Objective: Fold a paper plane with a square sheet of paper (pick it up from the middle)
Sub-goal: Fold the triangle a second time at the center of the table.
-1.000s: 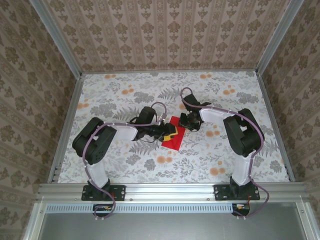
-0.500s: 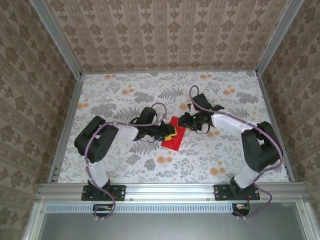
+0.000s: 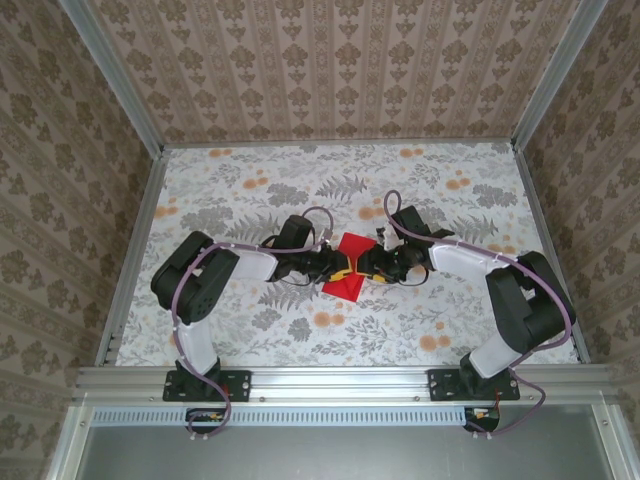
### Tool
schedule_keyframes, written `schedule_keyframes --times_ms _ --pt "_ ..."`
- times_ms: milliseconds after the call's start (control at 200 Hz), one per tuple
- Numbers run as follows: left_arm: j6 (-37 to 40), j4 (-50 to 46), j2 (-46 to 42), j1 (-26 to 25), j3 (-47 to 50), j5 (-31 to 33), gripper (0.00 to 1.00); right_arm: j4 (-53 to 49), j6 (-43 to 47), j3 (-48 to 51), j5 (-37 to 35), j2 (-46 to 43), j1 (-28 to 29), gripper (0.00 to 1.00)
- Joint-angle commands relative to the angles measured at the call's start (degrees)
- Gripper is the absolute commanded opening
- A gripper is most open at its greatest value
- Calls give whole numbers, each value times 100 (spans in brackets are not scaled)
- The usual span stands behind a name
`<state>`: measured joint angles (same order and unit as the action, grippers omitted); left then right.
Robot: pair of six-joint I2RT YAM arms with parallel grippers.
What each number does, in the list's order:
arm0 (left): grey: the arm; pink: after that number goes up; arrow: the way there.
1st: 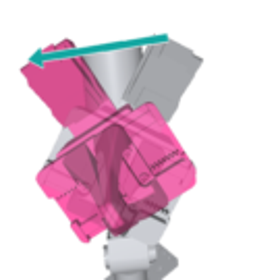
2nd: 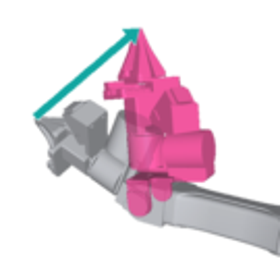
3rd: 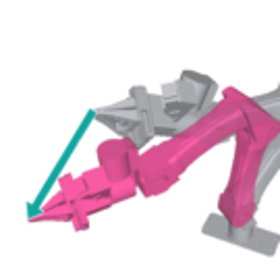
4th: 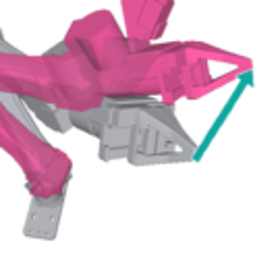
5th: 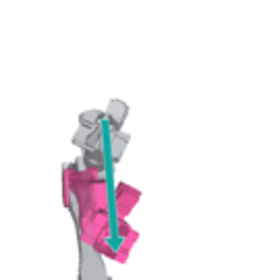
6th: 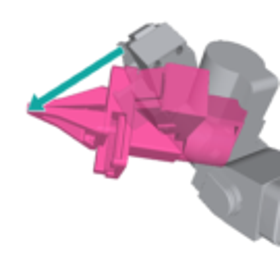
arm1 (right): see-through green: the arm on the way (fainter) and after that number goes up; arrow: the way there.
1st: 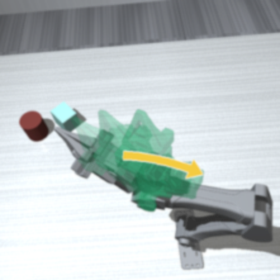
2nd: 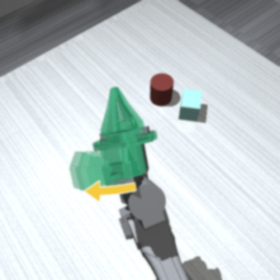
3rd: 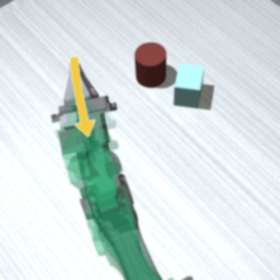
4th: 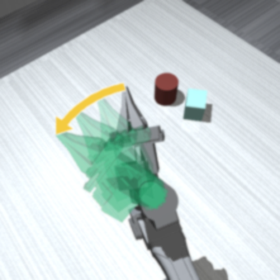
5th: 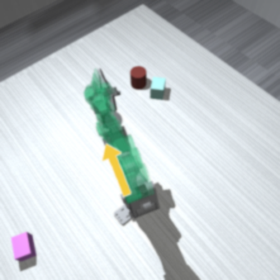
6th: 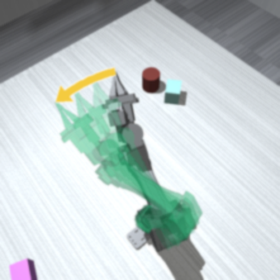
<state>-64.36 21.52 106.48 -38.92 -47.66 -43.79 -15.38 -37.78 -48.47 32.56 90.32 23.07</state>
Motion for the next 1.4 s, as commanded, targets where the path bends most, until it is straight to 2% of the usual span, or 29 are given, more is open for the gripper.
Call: schedule_keyframes --times_ms 0,235,460,710,1005,1395 --pt "-7 63 84 31 37 20 22 251 -88 73 252 -206 -44 46" --pt "-7 43 92 25 53 20 20 447 -159 118 420 -77 -54 46" --pt "-18 28 84 43 54 46 18 404 -101 75 480 44 -57 41" --pt "-18 1 75 42 60 55 17 -31 118 6 -236 20 -66 41" --pt "-29 2 77 42 29 52 17 262 60 -137 289 402 -62 40" --pt "-39 18 29 38 25 19 17 410 26 -277 242 714 -109 17"
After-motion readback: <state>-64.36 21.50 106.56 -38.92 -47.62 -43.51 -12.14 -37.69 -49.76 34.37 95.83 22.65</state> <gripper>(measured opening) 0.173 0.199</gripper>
